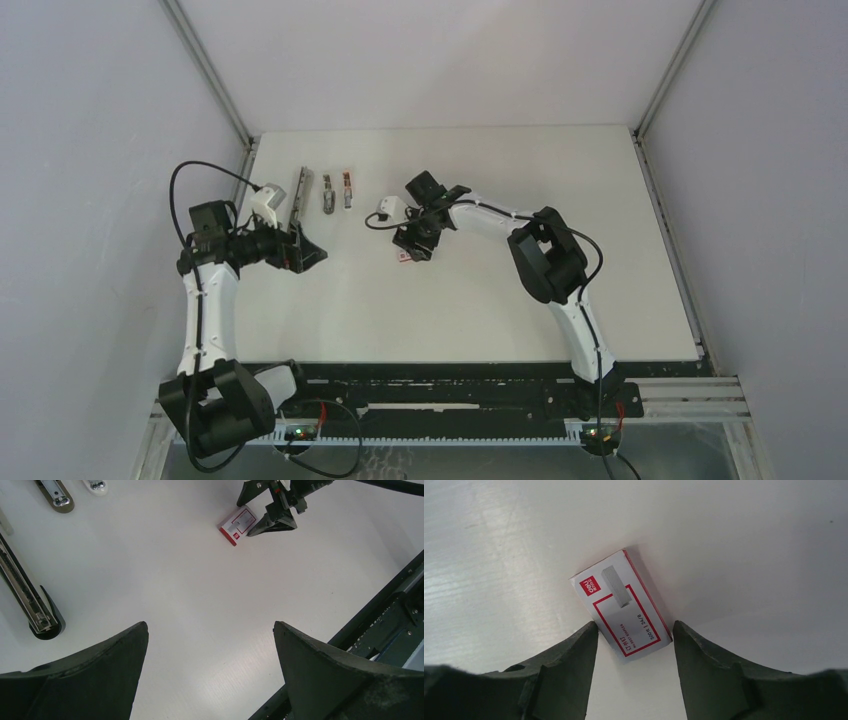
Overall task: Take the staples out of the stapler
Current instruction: Move the staple box to the center of the board.
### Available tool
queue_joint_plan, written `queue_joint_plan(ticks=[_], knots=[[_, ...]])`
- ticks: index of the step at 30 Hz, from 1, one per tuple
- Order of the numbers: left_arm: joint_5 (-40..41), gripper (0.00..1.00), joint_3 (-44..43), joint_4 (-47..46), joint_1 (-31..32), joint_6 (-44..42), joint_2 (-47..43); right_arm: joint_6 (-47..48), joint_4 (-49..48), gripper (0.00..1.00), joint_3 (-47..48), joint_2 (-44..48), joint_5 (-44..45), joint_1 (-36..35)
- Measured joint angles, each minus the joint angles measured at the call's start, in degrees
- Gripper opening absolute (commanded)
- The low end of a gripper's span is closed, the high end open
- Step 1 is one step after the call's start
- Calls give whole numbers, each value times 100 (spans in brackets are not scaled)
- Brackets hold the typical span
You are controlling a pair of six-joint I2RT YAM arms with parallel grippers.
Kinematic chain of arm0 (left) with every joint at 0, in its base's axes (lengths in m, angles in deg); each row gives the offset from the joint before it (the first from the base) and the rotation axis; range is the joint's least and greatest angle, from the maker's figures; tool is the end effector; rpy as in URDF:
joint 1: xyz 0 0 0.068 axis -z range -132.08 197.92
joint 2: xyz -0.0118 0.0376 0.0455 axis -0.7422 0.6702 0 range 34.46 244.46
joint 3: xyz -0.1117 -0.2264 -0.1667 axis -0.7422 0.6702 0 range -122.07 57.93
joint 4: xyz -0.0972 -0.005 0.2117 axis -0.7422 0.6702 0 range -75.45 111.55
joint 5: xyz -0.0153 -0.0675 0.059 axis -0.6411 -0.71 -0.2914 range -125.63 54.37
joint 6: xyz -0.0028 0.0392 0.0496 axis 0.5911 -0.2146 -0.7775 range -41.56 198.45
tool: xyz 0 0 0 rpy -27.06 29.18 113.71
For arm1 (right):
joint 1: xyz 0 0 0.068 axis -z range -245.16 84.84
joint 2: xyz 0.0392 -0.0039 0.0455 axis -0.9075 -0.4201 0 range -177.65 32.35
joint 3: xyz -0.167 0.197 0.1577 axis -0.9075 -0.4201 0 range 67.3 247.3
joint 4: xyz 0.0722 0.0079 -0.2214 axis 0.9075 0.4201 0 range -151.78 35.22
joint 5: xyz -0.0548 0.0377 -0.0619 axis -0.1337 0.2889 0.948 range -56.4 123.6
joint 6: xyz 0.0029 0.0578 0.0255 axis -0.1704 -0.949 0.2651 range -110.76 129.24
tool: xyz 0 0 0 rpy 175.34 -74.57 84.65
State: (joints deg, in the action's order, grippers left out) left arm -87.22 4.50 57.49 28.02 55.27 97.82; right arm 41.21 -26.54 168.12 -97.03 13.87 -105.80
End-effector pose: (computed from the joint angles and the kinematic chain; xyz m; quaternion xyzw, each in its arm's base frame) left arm 0.1750 0.0229 0.3158 0.1629 0.8492 -0.2785 0.4181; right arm 0.3510 0.3230 0.1840 -0.5994 0.7503 0.1833 0.2100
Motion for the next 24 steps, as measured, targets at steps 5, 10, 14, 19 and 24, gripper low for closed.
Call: queue_joint_plan(ticks=[5,10,14,19,24], knots=[[0,100,24,-26,0,2,0,-459,-470,49,-254,92,214,0],[0,100,24,-39,0,2,13,-699,-717,49,-442,181,295,0],[2,100,24,-42,0,4,28,-907,-787,49,-483,210,442,0],[24,100,24,-66,0,7,28,-1456,-870,48,-669,341,866,55],[35,100,24,-116,0,7,31,-1934,-968,46,-745,382,1172,278]])
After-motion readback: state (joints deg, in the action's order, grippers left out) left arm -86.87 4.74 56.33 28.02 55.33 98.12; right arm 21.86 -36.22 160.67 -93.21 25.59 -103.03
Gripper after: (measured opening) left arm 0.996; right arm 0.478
